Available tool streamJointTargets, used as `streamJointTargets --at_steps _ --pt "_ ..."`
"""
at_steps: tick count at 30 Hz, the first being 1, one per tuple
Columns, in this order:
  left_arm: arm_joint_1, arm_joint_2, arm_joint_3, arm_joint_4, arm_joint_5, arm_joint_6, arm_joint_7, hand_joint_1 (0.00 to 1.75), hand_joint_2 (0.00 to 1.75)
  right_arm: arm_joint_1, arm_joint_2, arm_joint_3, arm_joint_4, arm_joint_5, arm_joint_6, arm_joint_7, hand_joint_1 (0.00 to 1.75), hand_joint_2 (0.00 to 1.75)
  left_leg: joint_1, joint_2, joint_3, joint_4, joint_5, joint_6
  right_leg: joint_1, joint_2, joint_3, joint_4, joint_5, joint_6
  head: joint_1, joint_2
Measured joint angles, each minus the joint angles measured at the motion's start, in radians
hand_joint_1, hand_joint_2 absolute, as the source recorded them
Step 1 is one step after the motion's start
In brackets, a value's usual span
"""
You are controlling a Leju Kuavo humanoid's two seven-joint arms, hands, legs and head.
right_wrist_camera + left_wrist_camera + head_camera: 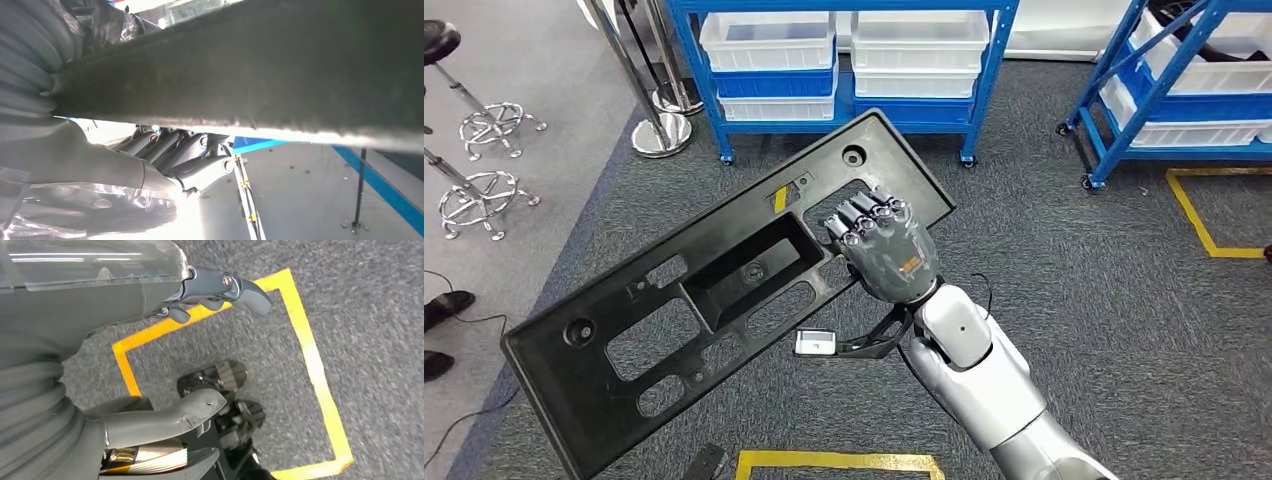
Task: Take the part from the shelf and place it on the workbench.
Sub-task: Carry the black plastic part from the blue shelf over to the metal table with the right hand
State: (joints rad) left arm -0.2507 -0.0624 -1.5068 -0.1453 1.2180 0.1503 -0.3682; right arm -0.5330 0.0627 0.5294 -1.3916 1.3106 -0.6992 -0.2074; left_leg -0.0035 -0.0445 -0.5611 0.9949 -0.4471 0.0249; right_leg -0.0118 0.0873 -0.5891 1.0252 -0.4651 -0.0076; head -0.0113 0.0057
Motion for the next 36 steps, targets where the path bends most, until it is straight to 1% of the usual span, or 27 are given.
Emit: streamJointTargets --at_steps 2,4,5,6,7,8,9,10,11,13,15,16,18,20,21,22,23,24,25,27,28,29,31,32,33,35,36 --pt "-0.003 0.0 0.0 0.0 0.003 0.0 0.0 0.0 1.75 -0.002 -0.002 0.001 -0.005 -0.002 0.0 0.0 1.75 1.75 0.004 0.024 0.012 -0.029 0.011 0.008 0.003 -0.028 -0.014 0.022 -0.018 0.007 0.0 0.0" --pt "-0.003 0.001 0.0 0.0 0.004 0.0 -0.002 0.0 1.75 -0.006 -0.004 0.002 -0.007 -0.003 0.0 0.0 1.75 1.75 0.006 0.045 0.016 -0.04 0.016 0.013 0.002 -0.068 -0.064 0.12 -0.073 0.014 0.0 0.0" --pt "-0.002 0.001 0.0 0.0 0.004 -0.001 -0.003 0.0 1.75 -0.006 -0.005 0.003 -0.008 -0.005 0.0 0.0 1.75 1.75 0.006 0.057 0.014 -0.039 0.016 0.013 0.0 -0.075 -0.097 0.185 -0.101 0.019 0.0 0.0" --pt "-0.001 0.002 0.0 0.0 0.005 -0.002 -0.005 0.0 1.75 -0.004 -0.006 0.003 -0.008 -0.007 0.0 0.0 1.75 1.75 0.006 0.068 0.011 -0.036 0.015 0.013 -0.003 -0.078 -0.124 0.236 -0.115 0.024 0.0 0.0" --pt "-0.001 0.002 0.0 0.0 0.006 -0.003 -0.006 0.0 1.75 -0.001 -0.008 0.003 -0.008 -0.009 0.0 -0.001 1.75 1.75 0.007 0.078 0.009 -0.032 0.013 0.012 -0.006 -0.081 -0.137 0.259 -0.112 0.028 0.0 0.0" --pt "-0.001 0.002 0.0 0.0 0.007 -0.003 -0.007 0.0 1.75 0.001 -0.011 0.003 -0.008 -0.01 0.0 -0.001 1.75 1.75 0.008 0.089 0.007 -0.026 0.009 0.01 -0.009 -0.086 -0.13 0.243 -0.091 0.033 0.0 0.0" --pt "-0.001 0.002 0.0 0.0 0.008 -0.004 -0.008 0.0 1.75 0.002 -0.013 0.003 -0.01 -0.011 0.0 -0.001 1.75 1.75 0.01 0.099 0.004 -0.017 0.005 0.006 -0.012 -0.095 -0.105 0.193 -0.058 0.037 0.001 0.0" --pt "-0.001 0.002 0.0 0.0 0.01 -0.003 -0.009 0.0 1.75 0.002 -0.014 0.003 -0.012 -0.012 0.0 -0.001 1.75 1.75 0.011 0.108 0.001 -0.006 -0.002 0.001 -0.012 -0.114 -0.073 0.129 -0.031 0.039 0.001 0.0" --pt "-0.002 0.003 0.0 0.0 0.012 -0.002 -0.009 0.0 1.75 0.002 -0.015 0.003 -0.016 -0.013 0.0 -0.002 1.75 1.75 0.01 0.116 -0.003 0.006 -0.009 -0.006 -0.01 -0.13 -0.046 0.075 -0.011 0.037 0.0 0.0" --pt "-0.003 0.006 0.0 0.0 0.016 0.001 -0.011 0.0 1.75 0.003 -0.017 0.003 -0.023 -0.017 0.0 -0.005 1.75 1.75 0.007 0.13 -0.01 0.025 -0.02 -0.018 -0.004 -0.144 -0.028 0.031 -0.005 0.024 0.0 0.0" --pt "-0.003 0.009 0.0 0.0 0.018 0.006 -0.012 0.0 1.75 0.009 -0.018 0.002 -0.032 -0.023 0.0 -0.015 1.75 1.75 0.007 0.144 -0.011 0.03 -0.023 -0.025 -0.001 -0.123 -0.036 0.036 -0.002 0.008 0.0 0.0" --pt "-0.003 0.01 0.0 0.0 0.019 0.008 -0.011 0.0 1.75 0.013 -0.018 0.002 -0.037 -0.025 0.0 -0.021 1.75 1.75 0.01 0.144 -0.013 0.037 -0.028 -0.029 -0.001 -0.114 -0.038 0.035 0.0 0.003 0.0 0.0" --pt "-0.004 0.013 0.0 0.0 0.017 0.01 -0.008 0.0 1.75 0.02 -0.018 -0.002 -0.052 -0.025 0.0 -0.03 1.75 1.75 0.015 0.112 -0.032 0.089 -0.067 -0.036 -0.003 -0.096 -0.041 0.034 0.005 -0.008 0.0 0.0" --pt "-0.003 0.018 0.0 0.0 0.014 0.01 -0.001 0.0 1.75 0.028 -0.018 -0.008 -0.065 -0.021 0.0 -0.035 1.75 1.75 0.017 0.069 -0.081 0.207 -0.135 -0.039 -0.001 -0.076 -0.044 0.034 0.009 -0.015 0.0 0.0" --pt "-0.002 0.019 0.0 0.0 0.013 0.01 0.001 0.0 1.75 0.034 -0.018 -0.012 -0.071 -0.019 0.0 -0.039 1.75 1.75 0.016 0.06 -0.108 0.269 -0.161 -0.037 0.002 -0.065 -0.046 0.034 0.011 -0.018 0.0 0.0" --pt "-0.001 0.021 0.0 0.0 0.013 0.01 0.002 0.0 1.75 0.04 -0.018 -0.015 -0.076 -0.017 0.0 -0.042 1.75 1.75 0.016 0.056 -0.127 0.308 -0.17 -0.034 0.005 -0.053 -0.047 0.034 0.012 -0.02 0.0 0.0" --pt "-0.001 0.022 0.0 0.0 0.013 0.01 0.003 0.0 1.75 0.046 -0.018 -0.019 -0.08 -0.016 0.0 -0.046 1.75 1.75 0.014 0.054 -0.13 0.313 -0.16 -0.029 0.008 -0.04 -0.047 0.034 0.014 -0.021 0.0 0.0" --pt "-0.002 0.024 0.0 0.0 0.014 0.01 0.002 0.0 1.75 0.051 -0.018 -0.024 -0.085 -0.014 0.0 -0.05 1.75 1.75 0.012 0.049 -0.115 0.279 -0.132 -0.022 0.01 -0.027 -0.047 0.034 0.015 -0.022 0.0 0.0" --pt "-0.004 0.026 0.0 0.0 0.014 0.01 0.002 0.0 1.75 0.054 -0.018 -0.029 -0.09 -0.013 0.0 -0.053 1.75 1.75 0.009 0.036 -0.085 0.215 -0.093 -0.013 0.011 -0.014 -0.046 0.034 0.016 -0.022 0.0 0.0" --pt "-0.008 0.031 0.0 0.001 0.015 0.01 0.002 0.0 1.75 0.055 -0.018 -0.037 -0.099 -0.013 0.0 -0.055 1.75 1.75 0.005 -0.01 -0.028 0.091 -0.04 0.001 0.008 0.009 -0.047 0.033 0.02 -0.017 0.0 0.0" --pt "-0.009 0.033 0.0 0.001 0.014 0.01 0.002 0.0 1.75 0.056 -0.018 -0.039 -0.102 -0.013 0.0 -0.055 1.75 1.75 0.003 -0.028 -0.013 0.058 -0.032 0.005 0.005 0.019 -0.05 0.032 0.024 -0.011 0.0 0.0" --pt "-0.011 0.034 0.0 0.001 0.014 0.01 0.002 0.0 1.75 0.057 -0.017 -0.041 -0.105 -0.013 0.0 -0.055 1.75 1.75 0.001 -0.035 -0.007 0.045 -0.034 0.007 0.001 0.029 -0.054 0.031 0.028 -0.005 0.0 0.0" --pt "-0.014 0.035 0.0 0.001 0.013 0.01 0.002 0.0 1.75 0.061 -0.017 -0.046 -0.11 -0.013 0.0 -0.057 1.75 1.75 0.001 -0.018 -0.001 0.027 -0.028 0.011 -0.002 0.044 -0.06 0.026 0.036 0.008 0.0 0.0" --pt "-0.016 0.035 0.0 0.001 0.012 0.01 0.002 0.0 1.75 0.062 -0.017 -0.049 -0.112 -0.013 0.0 -0.059 1.75 1.75 0.003 -0.006 0.002 0.015 -0.022 0.013 0.0 0.03 -0.063 0.028 0.032 0.012 0.0 0.0" --pt "-0.017 0.034 0.0 0.001 0.01 0.01 0.002 0.0 1.75 0.063 -0.017 -0.053 -0.115 -0.014 0.0 -0.061 1.75 1.75 0.005 0.007 0.006 0.003 -0.015 0.016 0.002 0.005 -0.071 0.042 0.018 0.015 0.001 0.0" --pt "-0.017 0.035 0.0 0.001 0.008 0.01 0.001 0.0 1.75 0.063 -0.017 -0.057 -0.119 -0.015 0.0 -0.064 1.75 1.75 0.005 0.034 0.007 -0.008 -0.008 0.02 0.004 -0.057 -0.113 0.134 -0.043 0.021 0.001 0.0" --pt "-0.015 0.036 0.0 0.001 0.008 0.01 0.002 0.0 1.75 0.064 -0.016 -0.058 -0.12 -0.015 0.0 -0.065 1.75 1.75 0.004 0.048 0.004 -0.007 -0.007 0.022 0.002 -0.071 -0.141 0.197 -0.075 0.026 0.0 0.0"
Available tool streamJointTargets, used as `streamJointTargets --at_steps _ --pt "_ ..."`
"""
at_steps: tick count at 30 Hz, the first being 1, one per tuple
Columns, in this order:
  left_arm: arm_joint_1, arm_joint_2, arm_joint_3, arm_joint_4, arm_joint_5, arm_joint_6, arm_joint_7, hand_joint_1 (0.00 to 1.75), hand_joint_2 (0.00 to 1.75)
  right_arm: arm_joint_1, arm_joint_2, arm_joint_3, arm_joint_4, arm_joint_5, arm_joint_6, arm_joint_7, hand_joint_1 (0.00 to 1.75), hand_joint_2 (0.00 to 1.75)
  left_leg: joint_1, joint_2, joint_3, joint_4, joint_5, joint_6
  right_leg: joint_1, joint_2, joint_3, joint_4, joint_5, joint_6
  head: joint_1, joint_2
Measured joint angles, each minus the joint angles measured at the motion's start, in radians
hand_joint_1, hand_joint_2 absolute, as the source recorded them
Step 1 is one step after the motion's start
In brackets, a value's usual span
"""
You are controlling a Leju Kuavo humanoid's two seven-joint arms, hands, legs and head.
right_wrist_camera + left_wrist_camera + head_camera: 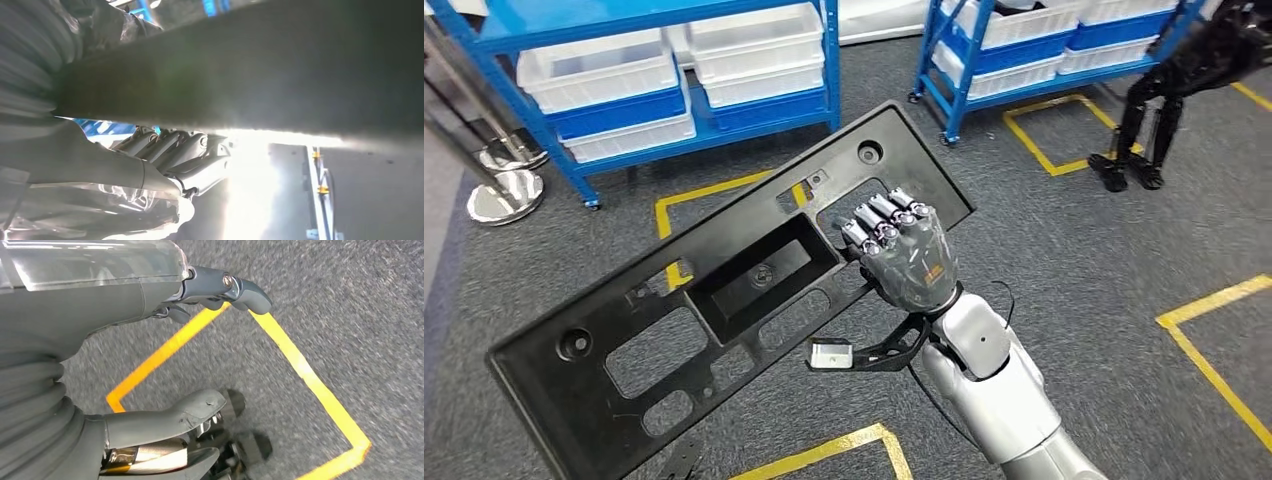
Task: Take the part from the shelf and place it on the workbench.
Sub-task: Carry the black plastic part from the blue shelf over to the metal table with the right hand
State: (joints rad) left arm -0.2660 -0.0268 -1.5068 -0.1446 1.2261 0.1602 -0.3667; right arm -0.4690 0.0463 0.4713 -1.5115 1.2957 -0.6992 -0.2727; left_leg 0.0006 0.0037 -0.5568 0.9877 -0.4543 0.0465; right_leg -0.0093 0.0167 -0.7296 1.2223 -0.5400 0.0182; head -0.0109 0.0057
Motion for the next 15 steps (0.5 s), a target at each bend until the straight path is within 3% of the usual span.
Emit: streamJointTargets --at_steps 1,2,3,5,7,8,11,12,13,15 --pt "0.001 0.0 0.0 0.0 -0.001 0.0 0.0 0.0 1.75 0.002 0.0 -0.001 -0.001 0.0 0.0 -0.001 1.75 1.75 0.0 0.015 -0.003 0.001 0.0 0.0 -0.002 -0.007 -0.023 0.053 -0.021 0.005 0.0 0.0" --pt "0.001 0.001 0.0 0.0 -0.002 0.0 0.0 0.0 1.75 0.003 0.0 -0.002 -0.001 0.001 0.0 -0.003 1.75 1.75 0.0 0.028 -0.006 0.003 0.0 0.0 -0.004 -0.01 -0.031 0.078 -0.025 0.01 0.0 0.0" --pt "0.0 0.001 0.0 0.0 -0.004 0.0 0.0 0.0 1.75 0.004 0.0 -0.002 -0.001 0.002 0.0 -0.005 1.75 1.75 0.0 0.042 -0.008 0.006 -0.001 -0.001 -0.007 -0.013 -0.021 0.068 -0.011 0.013 0.0 0.0" --pt "-0.004 0.001 0.0 0.0 -0.01 0.0 0.002 0.0 1.75 0.004 0.0 -0.004 -0.005 0.006 0.0 -0.008 1.75 1.75 0.001 0.065 -0.011 0.016 -0.007 -0.008 -0.009 -0.041 0.048 -0.042 0.041 0.017 0.0 0.0" --pt "-0.01 0.001 0.0 0.0 -0.016 0.0 0.007 0.0 1.75 0.003 0.002 -0.005 -0.013 0.015 0.0 -0.007 1.75 1.75 -0.003 0.084 -0.016 0.031 -0.017 -0.019 -0.002 -0.08 0.105 -0.145 0.07 0.009 0.0 0.0" --pt "-0.013 0.002 0.0 0.0 -0.019 0.0 0.01 0.0 1.75 0.002 0.003 -0.006 -0.017 0.02 0.0 -0.004 1.75 1.75 -0.006 0.093 -0.017 0.037 -0.02 -0.025 0.001 -0.091 0.114 -0.165 0.071 0.001 0.0 0.0" --pt "-0.02 0.004 0.0 0.0 -0.031 0.0 0.017 0.0 1.75 0.003 0.004 -0.006 -0.028 0.029 0.0 0.007 1.75 1.75 -0.006 0.118 -0.016 0.039 -0.025 -0.039 0.005 -0.062 0.109 -0.171 0.075 -0.021 0.0 0.0" --pt "-0.022 0.004 0.0 0.0 -0.033 0.0 0.017 0.0 1.75 0.004 0.004 -0.006 -0.031 0.031 0.0 0.009 1.75 1.75 -0.003 0.113 -0.017 0.044 -0.032 -0.044 0.004 -0.052 0.109 -0.173 0.078 -0.027 0.0 0.0" --pt "-0.024 0.004 0.0 0.0 -0.035 0.0 0.017 0.0 1.75 0.004 0.004 -0.006 -0.033 0.033 0.0 0.011 1.75 1.75 -0.001 0.093 -0.025 0.066 -0.051 -0.048 0.001 -0.042 0.109 -0.176 0.082 -0.032 0.0 0.0" --pt "-0.026 0.003 0.0 0.0 -0.039 -0.002 0.016 0.0 1.75 0.004 0.004 -0.006 -0.035 0.034 0.0 0.014 1.75 1.75 0.004 0.039 -0.07 0.173 -0.114 -0.055 -0.001 -0.021 0.107 -0.178 0.086 -0.039 0.0 0.0"
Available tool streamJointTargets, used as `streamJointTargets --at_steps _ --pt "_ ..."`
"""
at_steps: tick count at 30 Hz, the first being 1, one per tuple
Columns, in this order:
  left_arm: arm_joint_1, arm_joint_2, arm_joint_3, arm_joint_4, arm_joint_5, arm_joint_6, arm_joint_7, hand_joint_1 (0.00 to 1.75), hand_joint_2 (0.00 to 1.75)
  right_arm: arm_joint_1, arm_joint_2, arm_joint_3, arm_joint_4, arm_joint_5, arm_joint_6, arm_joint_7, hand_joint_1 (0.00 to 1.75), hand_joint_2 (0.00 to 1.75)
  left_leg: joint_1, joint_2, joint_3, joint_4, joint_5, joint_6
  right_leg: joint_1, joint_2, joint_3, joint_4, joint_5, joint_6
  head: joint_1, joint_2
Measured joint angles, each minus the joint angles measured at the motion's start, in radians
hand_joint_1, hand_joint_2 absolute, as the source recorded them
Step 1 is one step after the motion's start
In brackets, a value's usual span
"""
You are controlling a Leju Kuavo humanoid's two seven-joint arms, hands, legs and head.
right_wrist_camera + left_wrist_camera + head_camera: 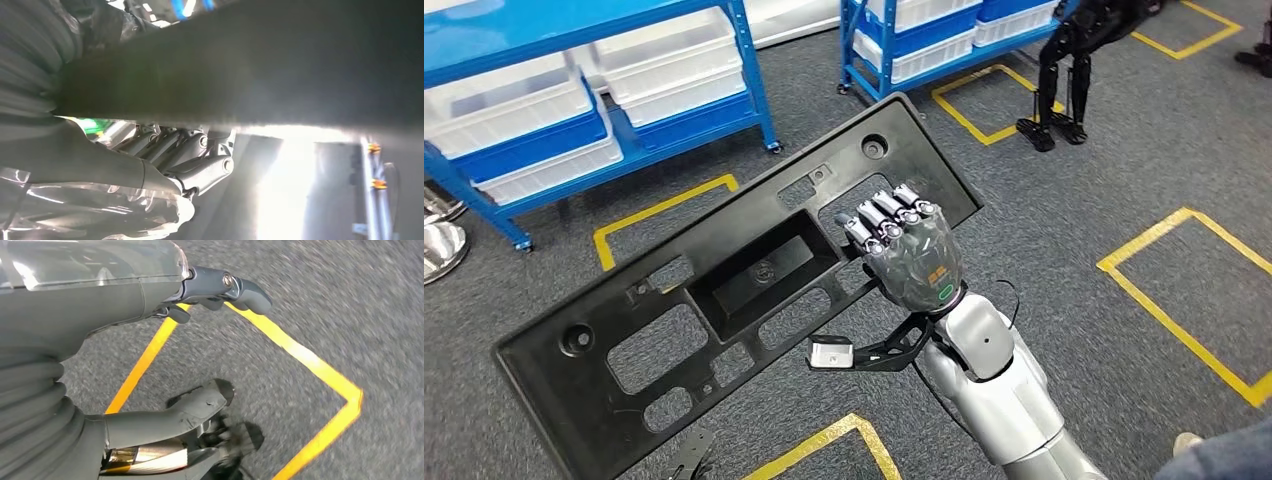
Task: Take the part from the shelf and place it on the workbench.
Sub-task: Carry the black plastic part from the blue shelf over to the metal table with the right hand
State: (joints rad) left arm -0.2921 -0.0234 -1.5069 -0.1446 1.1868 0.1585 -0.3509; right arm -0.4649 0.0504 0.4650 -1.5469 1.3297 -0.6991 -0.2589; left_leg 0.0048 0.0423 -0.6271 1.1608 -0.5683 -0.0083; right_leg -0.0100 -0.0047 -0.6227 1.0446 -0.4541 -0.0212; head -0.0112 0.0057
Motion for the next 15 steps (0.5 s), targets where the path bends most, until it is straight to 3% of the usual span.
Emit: streamJointTargets --at_steps 2,3,5,7,9,11,13,15 --pt "0.001 0.0 0.0 0.0 -0.007 -0.002 0.0 0.0 1.75 0.001 0.0 0.0 0.0 0.002 0.0 0.003 1.75 1.75 0.001 -0.028 -0.056 0.12 -0.044 -0.001 0.002 0.026 -0.002 0.001 0.003 -0.004 0.0 0.0" --pt "0.002 0.0 0.0 0.0 -0.01 -0.004 0.001 0.0 1.75 0.002 0.0 0.0 -0.001 0.003 0.0 0.005 1.75 1.75 0.001 -0.031 -0.065 0.137 -0.038 0.001 0.004 0.04 -0.003 0.002 0.003 -0.005 0.0 0.0" --pt "0.002 0.0 0.0 0.0 -0.017 -0.005 0.001 0.0 1.75 0.005 -0.001 0.0 -0.001 0.005 0.0 0.009 1.75 1.75 0.001 -0.042 -0.032 0.061 0.025 0.01 0.005 0.069 -0.002 0.005 0.004 -0.005 0.0 0.0" --pt "0.002 0.0 0.0 0.0 -0.022 -0.007 0.002 0.0 1.75 0.008 -0.001 0.0 -0.006 0.006 0.0 0.014 1.75 1.75 0.001 -0.085 0.026 -0.064 0.08 0.021 0.005 0.094 -0.004 0.007 0.006 -0.001 0.0 0.0" --pt "0.002 -0.001 0.0 0.0 -0.025 -0.009 0.002 0.0 1.75 0.013 -0.003 0.0 -0.012 0.006 0.0 0.017 1.75 1.75 0.0 -0.114 0.052 -0.122 0.09 0.026 0.0 0.115 -0.012 0.006 0.012 0.01 0.0 0.0" --pt "0.002 -0.005 0.0 0.0 -0.025 -0.01 0.002 0.0 1.75 0.02 -0.006 0.0 -0.017 0.005 0.0 0.019 1.75 1.75 0.0 -0.099 0.055 -0.135 0.094 0.031 -0.002 0.133 -0.019 0.001 0.02 0.024 0.0 0.0" --pt "0.0 -0.009 0.0 0.0 -0.025 -0.011 0.002 0.0 1.75 0.024 -0.011 0.0 -0.023 0.005 0.0 0.019 1.75 1.75 0.004 -0.077 0.06 -0.153 0.105 0.042 0.002 0.095 -0.028 0.014 0.006 0.033 0.001 0.0" --pt "0.001 -0.011 0.0 0.0 -0.025 -0.011 0.001 0.0 1.75 0.026 -0.014 0.0 -0.026 0.005 0.0 0.019 1.75 1.75 0.004 -0.051 0.062 -0.165 0.113 0.05 0.004 0.033 -0.066 0.1 -0.051 0.038 0.002 0.0"
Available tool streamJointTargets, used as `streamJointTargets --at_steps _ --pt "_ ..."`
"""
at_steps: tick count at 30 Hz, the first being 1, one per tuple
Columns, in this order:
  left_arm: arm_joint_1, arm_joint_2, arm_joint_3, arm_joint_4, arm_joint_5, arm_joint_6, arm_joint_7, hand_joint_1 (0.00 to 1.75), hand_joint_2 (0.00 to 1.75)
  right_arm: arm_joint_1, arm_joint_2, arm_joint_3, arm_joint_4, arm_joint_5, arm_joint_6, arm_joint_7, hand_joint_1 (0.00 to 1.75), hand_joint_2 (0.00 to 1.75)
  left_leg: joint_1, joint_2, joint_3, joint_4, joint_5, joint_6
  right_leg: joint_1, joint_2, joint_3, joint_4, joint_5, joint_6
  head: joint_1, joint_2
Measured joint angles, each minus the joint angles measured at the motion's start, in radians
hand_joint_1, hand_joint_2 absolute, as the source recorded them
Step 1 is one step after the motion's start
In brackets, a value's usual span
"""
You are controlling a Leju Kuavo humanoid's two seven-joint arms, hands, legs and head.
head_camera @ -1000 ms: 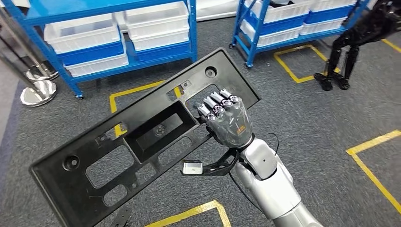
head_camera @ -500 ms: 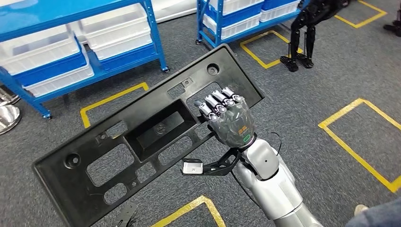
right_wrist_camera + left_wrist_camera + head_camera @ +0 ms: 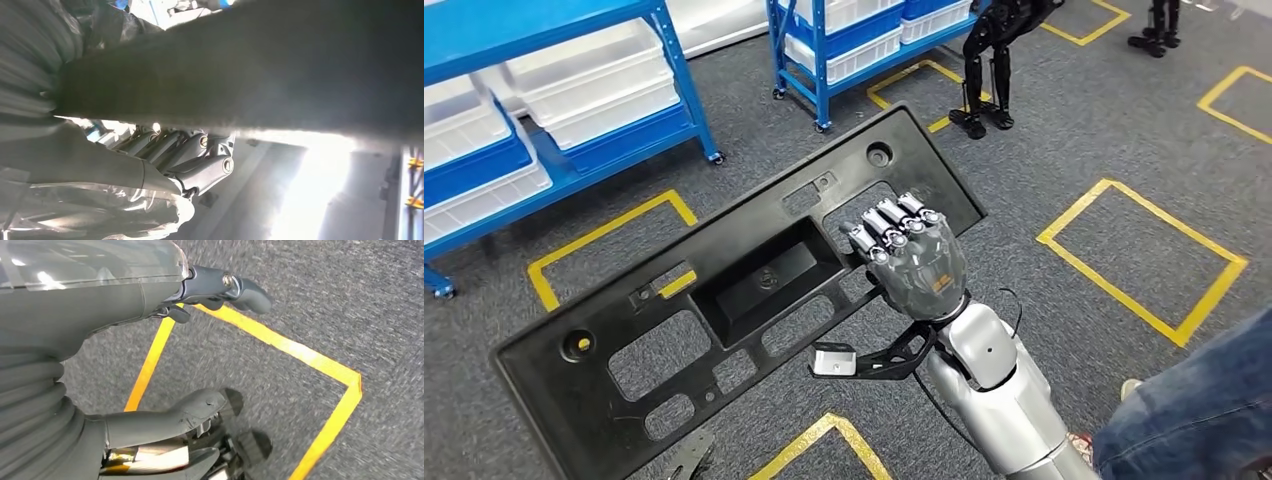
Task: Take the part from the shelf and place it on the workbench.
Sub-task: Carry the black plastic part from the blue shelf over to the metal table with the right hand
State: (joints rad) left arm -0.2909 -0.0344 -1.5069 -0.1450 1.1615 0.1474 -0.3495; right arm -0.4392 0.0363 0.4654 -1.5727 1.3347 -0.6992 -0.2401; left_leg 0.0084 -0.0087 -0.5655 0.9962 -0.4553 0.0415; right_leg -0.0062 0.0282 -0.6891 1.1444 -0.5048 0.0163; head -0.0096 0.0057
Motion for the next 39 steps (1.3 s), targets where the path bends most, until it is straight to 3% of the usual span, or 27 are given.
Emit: streamJointTargets --at_steps 2,3,4,6,8,9,11,12,14,16,18,19,21,23,25,27,29,31,33,34,35,36,37,39 --pt "0.004 0.0 0.0 0.0 0.0 0.0 0.0 0.0 1.75 0.003 -0.002 0.0 -0.001 0.0 0.0 0.0 1.75 1.75 -0.001 0.026 -0.003 0.0 0.0 0.002 -0.004 -0.02 -0.054 0.123 -0.057 0.007 0.0 0.0" --pt "0.005 0.0 0.0 0.0 0.0 0.0 0.0 0.0 1.75 0.005 -0.003 0.0 -0.001 0.0 0.0 0.0 1.75 1.75 -0.001 0.039 -0.005 0.001 0.0 0.002 -0.006 -0.022 -0.067 0.155 -0.064 0.01 0.0 0.0" --pt "0.006 -0.001 0.0 0.0 0.0 0.0 0.0 0.0 1.75 0.007 -0.005 0.0 -0.001 0.0 0.0 0.0 1.75 1.75 -0.001 0.052 -0.006 0.003 -0.001 0.002 -0.009 -0.025 -0.062 0.152 -0.053 0.013 0.0 0.0" --pt "0.005 -0.003 0.0 0.0 0.0 -0.001 0.0 0.0 1.75 0.008 -0.007 0.0 -0.001 0.0 0.0 0.0 1.75 1.75 0.0 0.074 -0.007 0.01 -0.005 -0.003 -0.012 -0.048 0.002 0.046 0.004 0.017 0.0 0.0" --pt "0.004 -0.004 0.0 0.0 0.0 -0.001 0.0 0.0 1.75 0.006 -0.008 0.0 -0.002 0.0 0.0 0.0 1.75 1.75 -0.005 0.092 -0.009 0.023 -0.014 -0.014 -0.005 -0.086 0.064 -0.068 0.038 0.01 0.0 0.0" --pt "0.004 -0.005 0.0 0.0 -0.001 -0.001 0.0 0.0 1.75 0.006 -0.008 0.0 -0.003 0.001 0.0 0.001 1.75 1.75 -0.008 0.101 -0.01 0.027 -0.018 -0.019 -0.002 -0.096 0.076 -0.094 0.042 0.004 0.0 0.0" --pt "0.004 -0.005 0.0 0.0 -0.002 -0.002 0.0 0.0 1.75 0.009 -0.01 0.0 -0.006 0.001 0.0 0.002 1.75 1.75 -0.009 0.12 -0.009 0.03 -0.021 -0.027 0.001 -0.08 0.072 -0.099 0.041 -0.009 -0.001 0.0" --pt "0.003 -0.005 0.0 0.0 -0.004 -0.002 0.0 0.0 1.75 0.011 -0.01 0.0 -0.008 0.002 0.0 0.003 1.75 1.75 -0.007 0.117 -0.008 0.032 -0.025 -0.033 0.001 -0.069 0.071 -0.101 0.044 -0.015 -0.001 0.0" --pt "0.001 -0.006 0.0 0.0 -0.008 -0.003 0.0 0.0 1.75 0.014 -0.011 0.0 -0.013 0.004 0.0 0.003 1.75 1.75 0.0 0.075 -0.022 0.072 -0.059 -0.045 -0.004 -0.048 0.071 -0.105 0.05 -0.026 -0.001 0.0" --pt "0.003 -0.006 0.0 0.0 -0.013 -0.004 0.001 0.0 1.75 0.016 -0.011 0.0 -0.015 0.008 0.0 0.004 1.75 1.75 0.004 0.028 -0.071 0.184 -0.122 -0.051 -0.006 -0.027 0.07 -0.106 0.053 -0.033 -0.001 0.0" --pt "0.006 -0.006 0.0 0.0 -0.015 -0.007 0.002 0.0 1.75 0.023 -0.011 0.0 -0.015 0.013 0.0 0.004 1.75 1.75 0.004 0.019 -0.122 0.294 -0.16 -0.053 -0.005 -0.003 0.069 -0.105 0.054 -0.036 -0.001 0.0" --pt "0.007 -0.006 0.0 0.0 -0.016 -0.008 0.002 0.0 1.75 0.027 -0.011 0.0 -0.015 0.015 0.0 0.004 1.75 1.75 0.004 0.018 -0.129 0.307 -0.152 -0.052 -0.005 0.011 0.069 -0.104 0.054 -0.036 -0.001 0.0" --pt "0.006 -0.006 0.0 0.0 -0.018 -0.009 0.003 0.0 1.75 0.033 -0.011 0.0 -0.015 0.017 0.0 0.004 1.75 1.75 0.004 0.009 -0.093 0.226 -0.089 -0.046 -0.005 0.037 0.069 -0.101 0.054 -0.036 -0.001 0.0" --pt "0.003 -0.006 0.0 0.0 -0.019 -0.009 0.003 0.0 1.75 0.033 -0.011 0.0 -0.016 0.018 0.0 0.004 1.75 1.75 0.006 -0.034 -0.036 0.102 -0.035 -0.037 -0.006 0.061 0.066 -0.097 0.055 -0.032 -0.001 0.0" --pt "0.002 -0.006 0.0 0.0 -0.02 -0.009 0.004 0.0 1.75 0.033 -0.011 0.0 -0.018 0.019 0.0 0.005 1.75 1.75 0.006 -0.064 -0.012 0.046 -0.026 -0.032 -0.01 0.081 0.057 -0.096 0.06 -0.021 -0.001 0.0" --pt "0.0 -0.008 0.0 0.0 -0.021 -0.01 0.005 0.0 1.75 0.035 -0.013 0.0 -0.018 0.021 0.0 0.006 1.75 1.75 0.006 -0.05 -0.01 0.034 -0.022 -0.025 -0.013 0.096 0.049 -0.102 0.069 -0.006 -0.001 0.0" --pt "-0.004 -0.011 0.0 0.0 -0.021 -0.011 0.005 0.0 1.75 0.035 -0.016 0.0 -0.02 0.022 0.0 0.006 1.75 1.75 0.009 -0.026 -0.007 0.019 -0.01 -0.011 -0.008 0.059 0.038 -0.087 0.054 0.004 0.0 0.0" --pt "-0.005 -0.012 0.0 0.0 -0.022 -0.012 0.005 0.0 1.75 0.034 -0.018 0.0 -0.022 0.023 0.0 0.007 1.75 1.75 0.007 -0.001 -0.006 0.009 -0.004 -0.001 -0.006 -0.002 -0.002 0.002 -0.002 0.008 0.002 0.0" --pt "-0.004 -0.012 0.0 0.0 -0.022 -0.012 0.005 0.0 1.75 0.033 -0.019 0.0 -0.022 0.024 0.0 0.007 1.75 1.75 0.004 0.025 -0.009 0.009 -0.004 0.001 -0.008 -0.021 -0.054 0.12 -0.054 0.01 0.002 0.0" --pt "-0.004 -0.012 0.0 0.0 -0.023 -0.012 0.005 0.0 1.75 0.034 -0.02 0.0 -0.022 0.026 0.0 0.008 1.75 1.75 0.003 0.039 -0.01 0.01 -0.004 0.001 -0.008 -0.023 -0.064 0.148 -0.058 0.011 0.002 0.0" --pt "-0.004 -0.012 0.0 0.0 -0.023 -0.012 0.005 0.0 1.75 0.034 -0.021 0.0 -0.022 0.027 0.0 0.008 1.75 1.75 0.003 0.051 -0.01 0.011 -0.005 0.001 -0.008 -0.025 -0.057 0.141 -0.045 0.011 0.002 0.0" --pt "-0.005 -0.013 0.0 0.0 -0.024 -0.012 0.005 0.0 1.75 0.034 -0.023 0.0 -0.022 0.029 0.0 0.009 1.75 1.75 0.003 0.063 -0.01 0.012 -0.007 0.0 -0.007 -0.031 -0.031 0.097 -0.018 0.01 0.002 0.0" --pt "-0.006 -0.014 0.0 0.0 -0.024 -0.012 0.004 0.0 1.75 0.033 -0.023 0.0 -0.022 0.029 0.0 0.009 1.75 1.75 0.002 0.074 -0.009 0.015 -0.009 -0.002 -0.006 -0.049 0.007 0.031 0.012 0.007 0.002 0.0" --pt "-0.007 -0.015 0.0 0.0 -0.027 -0.012 0.004 0.0 1.75 0.03 -0.024 0.0 -0.022 0.031 0.0 0.01 1.75 1.75 -0.003 0.091 -0.009 0.022 -0.016 -0.01 0.004 -0.091 0.067 -0.082 0.046 -0.001 0.002 0.0"
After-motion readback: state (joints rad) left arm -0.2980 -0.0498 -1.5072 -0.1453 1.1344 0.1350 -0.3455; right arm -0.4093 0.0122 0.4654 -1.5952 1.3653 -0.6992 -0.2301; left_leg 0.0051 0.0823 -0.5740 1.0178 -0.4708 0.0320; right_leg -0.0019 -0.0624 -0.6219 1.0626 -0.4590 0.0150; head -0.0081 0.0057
